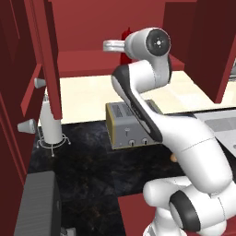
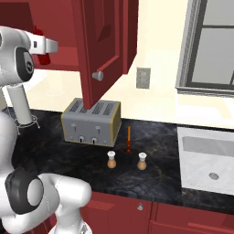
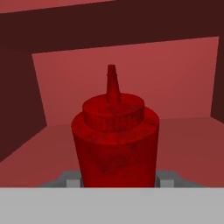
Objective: There are various items on the counter. Only move the condiments/shakers into the cabinet.
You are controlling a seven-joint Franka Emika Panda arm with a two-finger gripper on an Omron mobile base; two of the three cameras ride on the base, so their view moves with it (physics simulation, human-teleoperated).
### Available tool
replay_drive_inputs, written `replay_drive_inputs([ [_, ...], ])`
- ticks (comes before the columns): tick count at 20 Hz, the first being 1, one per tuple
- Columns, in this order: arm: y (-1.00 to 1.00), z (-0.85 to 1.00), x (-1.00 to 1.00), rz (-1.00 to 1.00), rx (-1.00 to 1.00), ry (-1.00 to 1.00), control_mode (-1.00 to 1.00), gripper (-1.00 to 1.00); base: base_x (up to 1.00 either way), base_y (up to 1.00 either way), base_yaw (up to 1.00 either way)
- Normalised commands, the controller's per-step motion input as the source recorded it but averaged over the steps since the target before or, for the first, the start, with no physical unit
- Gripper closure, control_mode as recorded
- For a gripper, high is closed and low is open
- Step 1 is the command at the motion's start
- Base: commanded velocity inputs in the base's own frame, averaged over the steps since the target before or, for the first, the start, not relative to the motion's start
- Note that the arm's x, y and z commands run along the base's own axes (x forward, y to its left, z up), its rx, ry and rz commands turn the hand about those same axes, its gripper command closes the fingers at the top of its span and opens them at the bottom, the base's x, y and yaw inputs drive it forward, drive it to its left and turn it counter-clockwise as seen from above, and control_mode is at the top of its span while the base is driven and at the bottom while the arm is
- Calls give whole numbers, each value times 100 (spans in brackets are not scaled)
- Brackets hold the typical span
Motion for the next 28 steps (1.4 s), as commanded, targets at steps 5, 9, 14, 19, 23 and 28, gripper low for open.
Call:
replay_drive_inputs([
  [5,0,-25,55,0,-1,0,-100,100,0,0,0],
  [9,0,-13,47,0,0,0,-100,100,0,0,0],
  [14,0,0,23,-2,0,0,-100,100,0,0,0],
  [19,0,0,23,-3,0,1,-100,100,0,0,0],
  [23,0,0,38,-4,0,3,-100,100,0,0,0],
  [28,0,0,53,-4,0,1,-100,100,0,0,0],
])
